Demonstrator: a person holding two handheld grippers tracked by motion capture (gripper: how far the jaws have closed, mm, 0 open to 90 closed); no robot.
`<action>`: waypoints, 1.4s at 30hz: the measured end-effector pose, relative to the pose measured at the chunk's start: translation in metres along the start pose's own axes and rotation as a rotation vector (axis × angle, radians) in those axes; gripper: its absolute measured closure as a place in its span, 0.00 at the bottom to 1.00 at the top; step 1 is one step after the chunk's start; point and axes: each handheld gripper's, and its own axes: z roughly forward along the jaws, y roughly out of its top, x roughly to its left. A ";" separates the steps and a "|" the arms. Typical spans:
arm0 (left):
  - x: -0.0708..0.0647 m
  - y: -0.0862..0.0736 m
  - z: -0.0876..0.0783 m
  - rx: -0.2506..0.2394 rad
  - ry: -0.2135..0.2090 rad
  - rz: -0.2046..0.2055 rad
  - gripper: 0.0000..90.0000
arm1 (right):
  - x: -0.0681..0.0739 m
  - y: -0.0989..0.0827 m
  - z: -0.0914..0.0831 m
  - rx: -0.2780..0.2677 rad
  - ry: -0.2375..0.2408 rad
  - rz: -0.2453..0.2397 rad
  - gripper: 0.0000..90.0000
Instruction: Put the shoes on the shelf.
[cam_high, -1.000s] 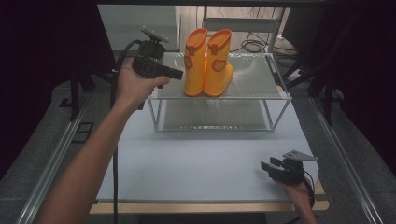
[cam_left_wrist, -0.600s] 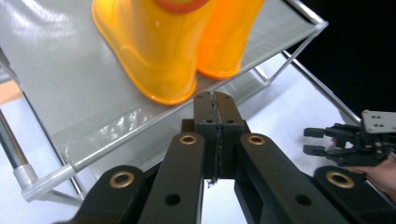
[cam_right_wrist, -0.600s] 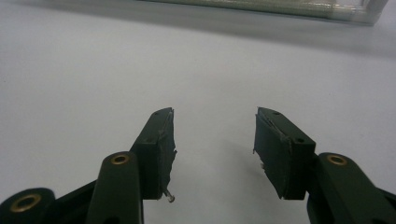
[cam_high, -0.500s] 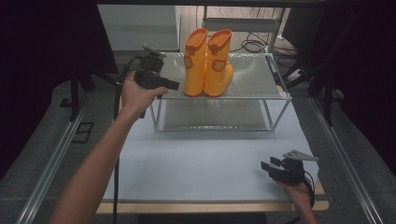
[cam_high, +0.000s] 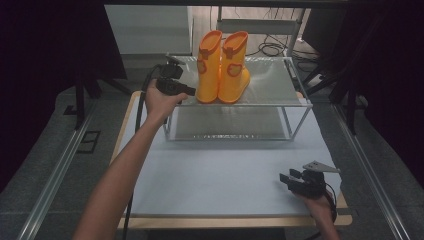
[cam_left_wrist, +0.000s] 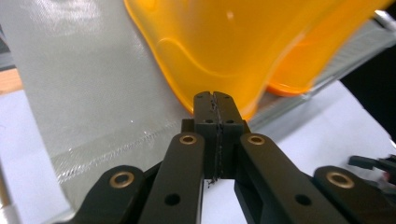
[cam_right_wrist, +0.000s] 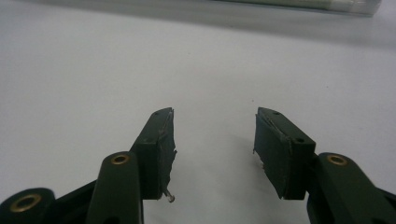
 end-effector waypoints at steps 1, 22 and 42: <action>0.001 0.000 0.005 0.005 0.000 -0.008 1.00 | 0.000 0.000 0.000 -0.001 -0.001 0.001 0.53; -0.024 0.007 0.025 -0.014 -0.088 -0.026 1.00 | 0.002 0.001 0.001 -0.010 0.008 0.006 0.53; -0.036 0.010 0.031 -0.008 -0.135 -0.005 0.97 | 0.005 0.002 0.003 -0.010 0.016 -0.003 0.53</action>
